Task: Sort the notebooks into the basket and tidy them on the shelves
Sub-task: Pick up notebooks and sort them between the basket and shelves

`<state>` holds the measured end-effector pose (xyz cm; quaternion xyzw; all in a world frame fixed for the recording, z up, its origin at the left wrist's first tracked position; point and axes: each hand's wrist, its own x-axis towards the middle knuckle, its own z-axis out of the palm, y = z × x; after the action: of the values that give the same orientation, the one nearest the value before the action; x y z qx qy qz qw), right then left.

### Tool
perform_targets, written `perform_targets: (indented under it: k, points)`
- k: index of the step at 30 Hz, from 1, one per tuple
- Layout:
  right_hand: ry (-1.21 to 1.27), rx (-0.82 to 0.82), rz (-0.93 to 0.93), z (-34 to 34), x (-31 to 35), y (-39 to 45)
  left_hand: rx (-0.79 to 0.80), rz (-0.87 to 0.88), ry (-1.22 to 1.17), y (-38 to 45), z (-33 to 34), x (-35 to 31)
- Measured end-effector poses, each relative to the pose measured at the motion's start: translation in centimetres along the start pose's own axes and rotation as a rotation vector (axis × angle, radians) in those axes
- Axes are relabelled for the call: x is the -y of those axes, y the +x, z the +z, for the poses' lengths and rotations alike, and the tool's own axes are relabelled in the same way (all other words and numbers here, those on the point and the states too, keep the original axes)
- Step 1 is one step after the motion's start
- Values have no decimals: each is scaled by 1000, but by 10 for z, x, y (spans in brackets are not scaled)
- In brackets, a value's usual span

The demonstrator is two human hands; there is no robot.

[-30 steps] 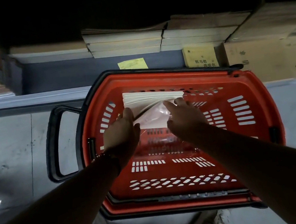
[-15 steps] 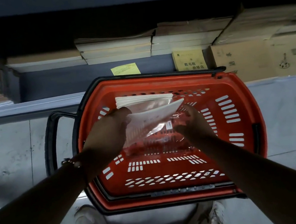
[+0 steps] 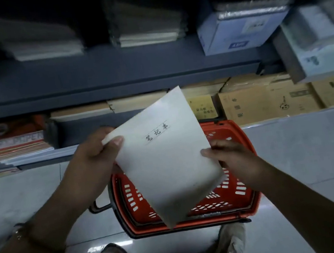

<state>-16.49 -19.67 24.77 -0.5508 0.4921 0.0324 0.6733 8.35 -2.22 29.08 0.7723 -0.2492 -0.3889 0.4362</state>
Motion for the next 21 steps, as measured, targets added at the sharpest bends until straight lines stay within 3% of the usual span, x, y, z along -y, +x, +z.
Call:
perform_targets:
  k: [5, 7, 10, 14, 17, 21]
  points:
    - [33, 7, -34, 1, 43, -87, -164, -61, -279, -45, -24, -67]
    - [60, -26, -57, 5, 58, -119, -153, -100, -391, -67, -31, -95]
    - [26, -87, -68, 7, 83, -166, -16, -220, -491, -102, -33, -132]
    - [28, -140, -97, -2, 121, -219, 145, -308, -426, -156, -31, -177]
    - [44, -159, -157, -10, 152, -250, 324, -303, -360, -185, -34, -207]
    - [163, -166, -259, -17, 200, -278, 404, -216, -272, -204, -36, -243]
